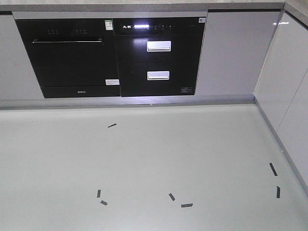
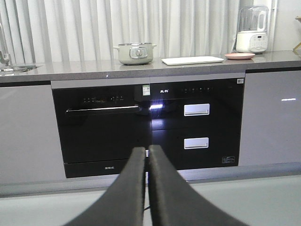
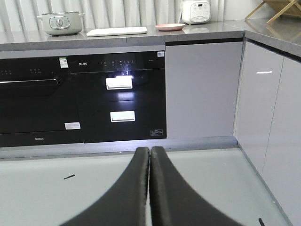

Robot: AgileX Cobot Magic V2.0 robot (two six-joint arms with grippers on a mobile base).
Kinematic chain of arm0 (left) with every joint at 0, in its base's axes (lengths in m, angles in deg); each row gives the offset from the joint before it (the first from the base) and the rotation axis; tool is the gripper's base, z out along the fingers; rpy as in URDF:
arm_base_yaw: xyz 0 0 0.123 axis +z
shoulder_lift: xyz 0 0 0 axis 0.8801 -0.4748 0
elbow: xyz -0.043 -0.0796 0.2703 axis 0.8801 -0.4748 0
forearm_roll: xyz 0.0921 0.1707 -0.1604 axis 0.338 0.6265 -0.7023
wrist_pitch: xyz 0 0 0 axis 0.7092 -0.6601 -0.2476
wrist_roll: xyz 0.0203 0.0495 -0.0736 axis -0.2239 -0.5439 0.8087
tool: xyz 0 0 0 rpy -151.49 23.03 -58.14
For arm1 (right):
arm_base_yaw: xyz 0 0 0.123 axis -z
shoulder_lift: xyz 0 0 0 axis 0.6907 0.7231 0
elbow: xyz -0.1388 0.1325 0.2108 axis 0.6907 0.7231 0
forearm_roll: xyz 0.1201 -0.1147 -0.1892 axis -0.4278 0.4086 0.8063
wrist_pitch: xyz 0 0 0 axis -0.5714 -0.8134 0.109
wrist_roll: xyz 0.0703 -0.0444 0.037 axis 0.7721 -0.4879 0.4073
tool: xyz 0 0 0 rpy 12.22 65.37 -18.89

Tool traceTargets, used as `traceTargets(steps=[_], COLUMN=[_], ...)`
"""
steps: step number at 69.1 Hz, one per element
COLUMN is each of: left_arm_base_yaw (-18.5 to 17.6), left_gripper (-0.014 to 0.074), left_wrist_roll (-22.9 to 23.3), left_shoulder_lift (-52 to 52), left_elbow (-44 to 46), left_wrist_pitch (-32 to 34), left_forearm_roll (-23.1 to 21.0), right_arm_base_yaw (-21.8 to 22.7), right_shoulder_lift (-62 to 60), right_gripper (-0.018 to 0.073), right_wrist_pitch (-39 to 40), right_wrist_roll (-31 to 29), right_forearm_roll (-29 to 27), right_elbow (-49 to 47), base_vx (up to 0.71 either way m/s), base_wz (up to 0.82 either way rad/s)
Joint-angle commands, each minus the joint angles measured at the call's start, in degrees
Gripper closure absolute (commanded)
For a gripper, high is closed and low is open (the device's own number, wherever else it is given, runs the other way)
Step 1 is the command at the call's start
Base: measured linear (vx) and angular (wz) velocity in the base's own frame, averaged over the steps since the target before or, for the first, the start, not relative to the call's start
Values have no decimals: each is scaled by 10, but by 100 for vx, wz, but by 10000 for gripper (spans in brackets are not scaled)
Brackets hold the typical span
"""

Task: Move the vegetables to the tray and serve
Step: 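Drive the base forward to the counter facing the cream tray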

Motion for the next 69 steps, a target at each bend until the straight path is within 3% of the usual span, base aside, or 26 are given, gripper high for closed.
traceTargets(steps=[1, 69], left_arm_base_yaw=[-1, -1], left_gripper=[602, 602], left_wrist_roll=[2, 2], left_shoulder_lift=[8, 8], left_elbow=[-15, -15], left_wrist_pitch=[42, 42], left_forearm_roll=[-5, -5], right_arm_base_yaw=[-1, -1], right_shoulder_lift=[-4, -4], right_gripper=[568, 568], right_wrist_pitch=[45, 45], right_wrist_roll=[-5, -5], right_forearm_roll=[0, 0], right_elbow=[9, 9], base_vx=[0, 0], base_wz=[0, 0])
